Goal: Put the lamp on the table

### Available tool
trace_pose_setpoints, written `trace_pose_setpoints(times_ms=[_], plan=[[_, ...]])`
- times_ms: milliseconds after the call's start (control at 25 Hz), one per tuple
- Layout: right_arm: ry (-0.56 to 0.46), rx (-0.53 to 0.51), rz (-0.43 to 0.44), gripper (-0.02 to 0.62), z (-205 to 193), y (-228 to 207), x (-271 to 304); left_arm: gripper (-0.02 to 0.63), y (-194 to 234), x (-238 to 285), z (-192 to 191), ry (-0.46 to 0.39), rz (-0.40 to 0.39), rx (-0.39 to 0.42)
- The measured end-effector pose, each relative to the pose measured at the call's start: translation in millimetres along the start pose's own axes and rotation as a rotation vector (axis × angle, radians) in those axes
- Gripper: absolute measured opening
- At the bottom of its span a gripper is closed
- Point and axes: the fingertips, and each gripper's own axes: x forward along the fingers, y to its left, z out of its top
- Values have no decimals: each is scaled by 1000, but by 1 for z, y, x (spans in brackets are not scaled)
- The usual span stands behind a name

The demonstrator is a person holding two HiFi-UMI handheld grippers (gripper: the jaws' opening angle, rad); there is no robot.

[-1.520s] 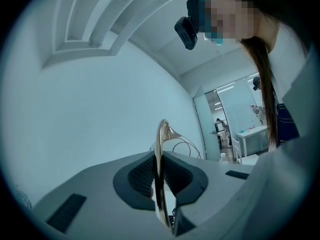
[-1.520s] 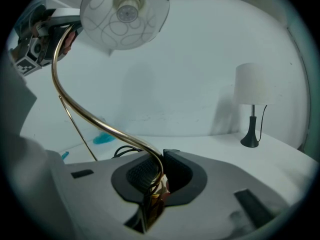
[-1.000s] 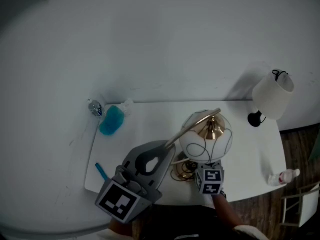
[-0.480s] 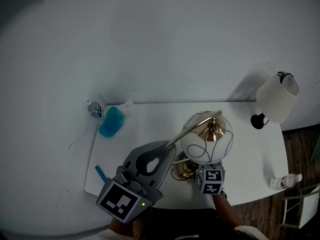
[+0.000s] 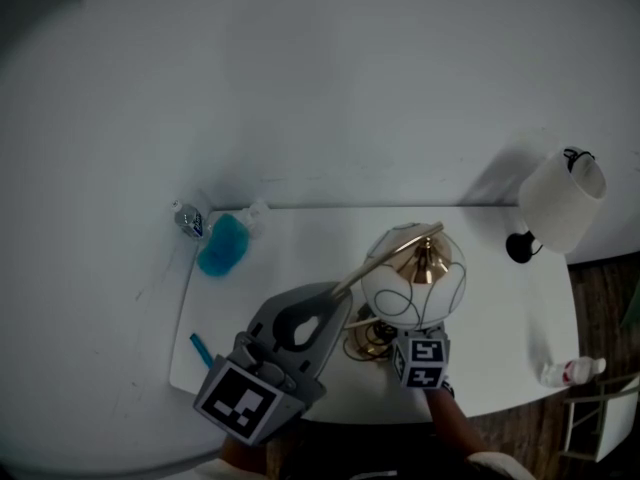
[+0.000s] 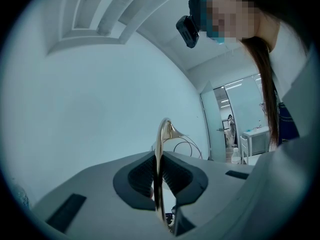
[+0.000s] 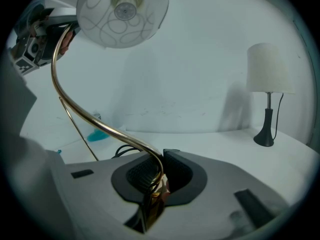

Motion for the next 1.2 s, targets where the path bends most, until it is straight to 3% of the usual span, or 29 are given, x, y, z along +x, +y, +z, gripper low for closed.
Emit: trace_pose_setpoints(times_ms=[1200], plan=[[44,-4,5,34,-9,-19,24,25,15,28,-19,31,12,-49]])
